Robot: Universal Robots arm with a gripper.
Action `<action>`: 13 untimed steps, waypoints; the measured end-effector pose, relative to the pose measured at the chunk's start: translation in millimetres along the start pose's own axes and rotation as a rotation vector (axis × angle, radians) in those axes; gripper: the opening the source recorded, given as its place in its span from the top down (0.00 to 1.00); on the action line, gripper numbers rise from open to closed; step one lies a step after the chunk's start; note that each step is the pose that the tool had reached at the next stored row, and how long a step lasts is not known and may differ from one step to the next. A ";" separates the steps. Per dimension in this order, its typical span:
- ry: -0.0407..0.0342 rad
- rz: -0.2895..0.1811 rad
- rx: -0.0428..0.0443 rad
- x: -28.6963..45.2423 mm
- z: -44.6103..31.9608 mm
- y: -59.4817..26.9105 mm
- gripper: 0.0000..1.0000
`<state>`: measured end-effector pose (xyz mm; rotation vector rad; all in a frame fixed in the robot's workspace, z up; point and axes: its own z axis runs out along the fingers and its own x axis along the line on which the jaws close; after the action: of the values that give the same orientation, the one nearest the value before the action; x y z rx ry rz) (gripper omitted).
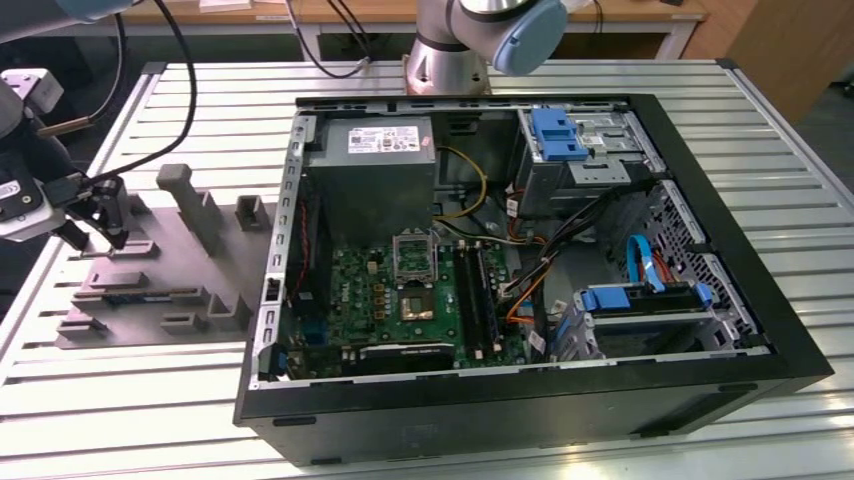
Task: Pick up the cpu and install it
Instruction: 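Pick up the cpu and move it towards the insertion slot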
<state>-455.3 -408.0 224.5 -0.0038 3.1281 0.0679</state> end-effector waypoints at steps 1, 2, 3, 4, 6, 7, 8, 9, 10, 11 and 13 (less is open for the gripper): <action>0.0001 0.000 0.0000 0.0 -0.4 0.0 0.53; 0.0000 0.000 0.0000 0.0 -0.7 0.0 0.53; -0.0001 0.000 -0.0001 0.0 -0.9 0.0 0.53; -0.0001 0.000 -0.0001 0.0 -1.1 0.1 0.53; 0.0000 0.000 0.0000 0.0 -1.6 0.1 0.53; 0.0002 0.000 0.0001 0.0 -2.1 0.1 0.53; 0.0004 0.000 0.0002 0.0 -2.8 0.1 0.53; 0.0000 0.000 0.0000 -0.1 -3.1 0.1 0.53; -0.0001 0.000 0.0000 0.0 -3.4 0.2 0.53; 0.0000 0.000 0.0000 0.0 -3.9 0.2 0.53; 0.0000 0.000 -0.0003 -0.1 -4.6 0.2 0.53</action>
<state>-455.3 -408.0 229.1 -0.0038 3.1281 0.0684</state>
